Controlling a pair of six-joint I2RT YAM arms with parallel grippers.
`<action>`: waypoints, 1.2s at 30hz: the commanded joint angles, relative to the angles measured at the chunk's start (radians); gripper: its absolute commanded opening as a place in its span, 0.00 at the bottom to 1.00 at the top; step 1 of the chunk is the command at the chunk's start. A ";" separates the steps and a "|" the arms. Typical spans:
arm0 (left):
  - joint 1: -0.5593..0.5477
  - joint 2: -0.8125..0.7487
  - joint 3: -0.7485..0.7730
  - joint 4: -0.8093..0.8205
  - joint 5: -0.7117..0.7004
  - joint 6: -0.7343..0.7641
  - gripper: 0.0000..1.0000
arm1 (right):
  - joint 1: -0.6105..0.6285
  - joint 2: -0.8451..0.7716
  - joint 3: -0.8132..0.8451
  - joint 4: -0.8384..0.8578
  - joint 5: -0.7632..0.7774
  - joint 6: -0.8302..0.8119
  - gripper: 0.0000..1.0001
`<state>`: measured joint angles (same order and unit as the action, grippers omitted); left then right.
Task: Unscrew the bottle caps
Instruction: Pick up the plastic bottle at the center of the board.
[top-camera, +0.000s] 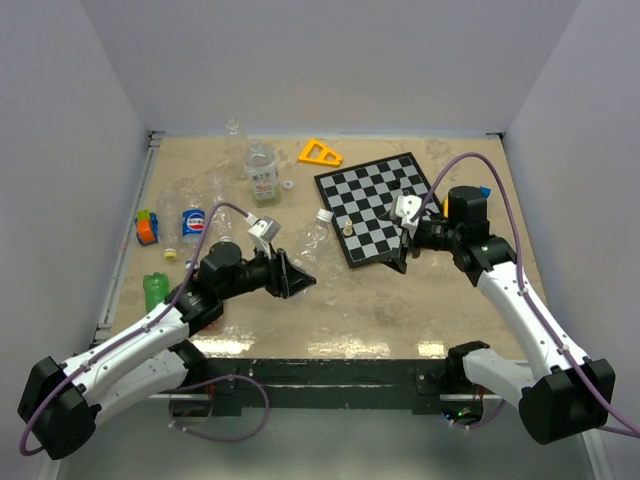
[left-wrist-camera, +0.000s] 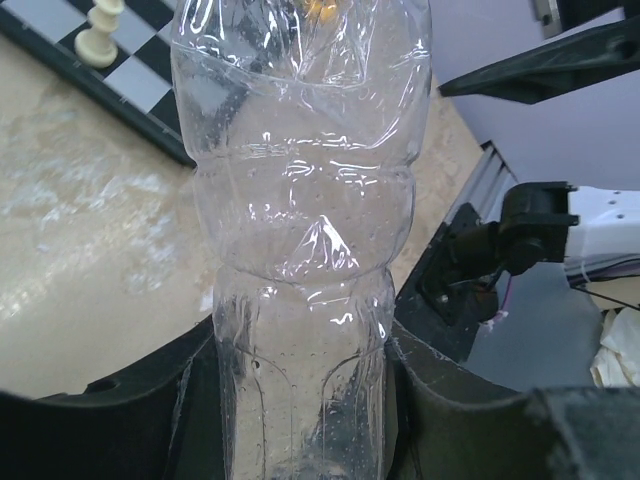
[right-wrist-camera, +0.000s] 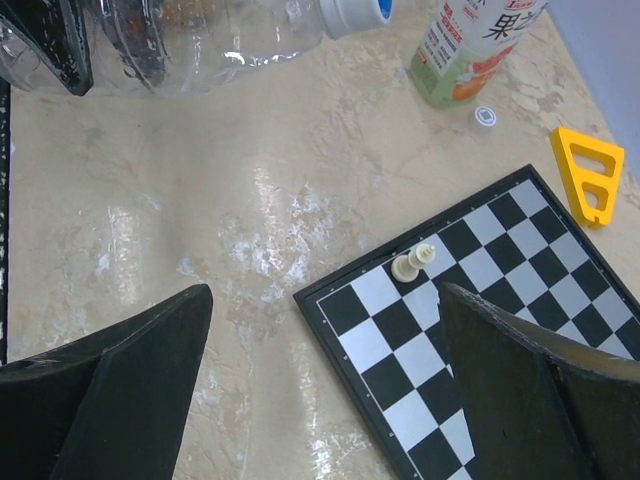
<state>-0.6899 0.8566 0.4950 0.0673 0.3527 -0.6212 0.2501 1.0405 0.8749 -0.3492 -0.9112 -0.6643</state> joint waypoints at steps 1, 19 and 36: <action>-0.043 0.005 -0.010 0.221 0.005 -0.028 0.06 | -0.002 0.000 0.032 -0.019 -0.063 -0.012 0.98; -0.181 0.127 -0.027 0.492 -0.133 -0.038 0.04 | -0.002 0.007 0.045 -0.048 -0.153 -0.014 0.98; -0.247 0.216 -0.046 0.626 -0.213 -0.032 0.03 | -0.002 0.053 0.065 -0.057 -0.247 0.008 0.98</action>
<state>-0.9279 1.0660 0.4465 0.5926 0.1757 -0.6624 0.2501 1.0878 0.8833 -0.3927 -1.1076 -0.6506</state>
